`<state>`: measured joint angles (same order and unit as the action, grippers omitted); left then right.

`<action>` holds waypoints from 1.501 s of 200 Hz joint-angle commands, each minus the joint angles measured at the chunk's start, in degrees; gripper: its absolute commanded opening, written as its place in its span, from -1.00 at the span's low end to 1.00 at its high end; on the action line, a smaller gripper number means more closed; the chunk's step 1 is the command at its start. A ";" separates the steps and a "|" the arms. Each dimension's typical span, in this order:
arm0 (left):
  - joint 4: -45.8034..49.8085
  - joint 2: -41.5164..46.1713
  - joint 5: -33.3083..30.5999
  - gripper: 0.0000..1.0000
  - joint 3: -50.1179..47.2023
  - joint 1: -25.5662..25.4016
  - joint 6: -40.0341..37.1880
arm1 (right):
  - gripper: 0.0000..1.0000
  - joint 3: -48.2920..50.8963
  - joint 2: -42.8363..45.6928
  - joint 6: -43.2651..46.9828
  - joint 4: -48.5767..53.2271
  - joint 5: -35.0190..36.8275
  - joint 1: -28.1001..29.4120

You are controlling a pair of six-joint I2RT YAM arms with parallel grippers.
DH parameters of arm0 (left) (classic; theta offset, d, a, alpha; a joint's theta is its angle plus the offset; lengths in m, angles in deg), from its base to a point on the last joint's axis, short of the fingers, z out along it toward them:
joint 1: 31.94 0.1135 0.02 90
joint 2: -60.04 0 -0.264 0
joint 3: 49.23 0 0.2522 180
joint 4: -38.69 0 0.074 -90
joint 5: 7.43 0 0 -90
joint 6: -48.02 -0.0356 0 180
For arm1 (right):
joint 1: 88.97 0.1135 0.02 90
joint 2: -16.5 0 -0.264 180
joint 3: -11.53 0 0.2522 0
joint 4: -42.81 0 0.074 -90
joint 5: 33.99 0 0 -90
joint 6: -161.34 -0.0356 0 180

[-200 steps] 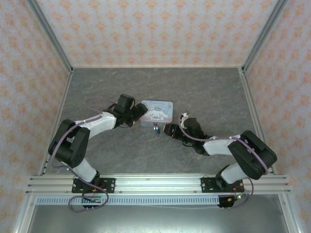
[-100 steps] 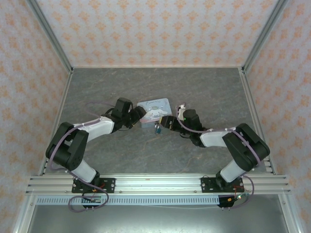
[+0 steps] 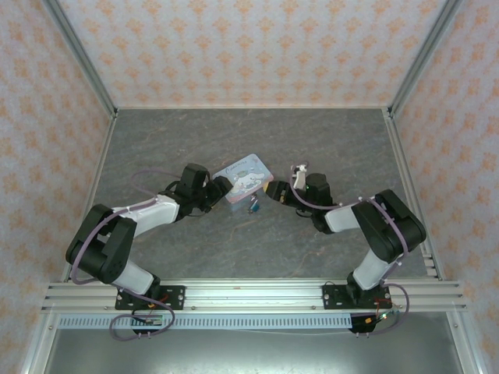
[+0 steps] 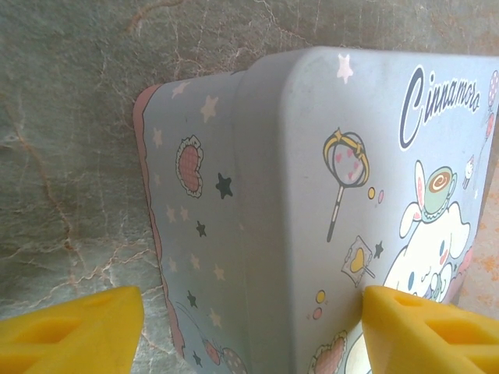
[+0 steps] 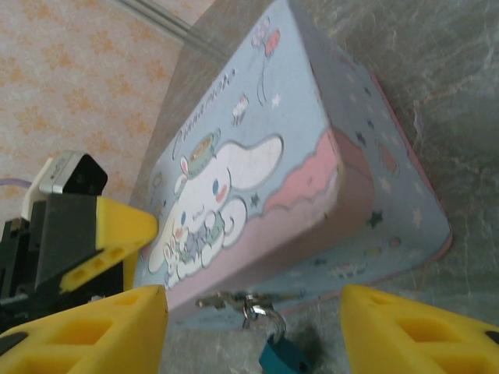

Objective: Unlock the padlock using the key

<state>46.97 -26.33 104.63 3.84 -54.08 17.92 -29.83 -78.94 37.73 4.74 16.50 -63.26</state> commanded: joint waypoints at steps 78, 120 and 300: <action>7.74 -1.25 -1.53 0.45 -1.28 -1.22 -0.05 | -0.08 0.90 -9.23 -5.72 -13.05 -0.93 4.37; 7.91 -1.34 -1.58 0.46 -0.95 -1.16 -0.13 | -0.21 0.27 -12.53 -7.26 -15.37 -0.48 5.55; 8.15 -1.88 -1.57 0.46 -0.11 -1.56 0.04 | -0.52 -2.55 -18.09 -10.34 -18.19 -0.35 6.44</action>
<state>47.08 -26.35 104.19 4.06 -54.51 18.16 -31.08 -95.55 28.01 -10.86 15.61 -57.23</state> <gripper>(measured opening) 0.730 0.249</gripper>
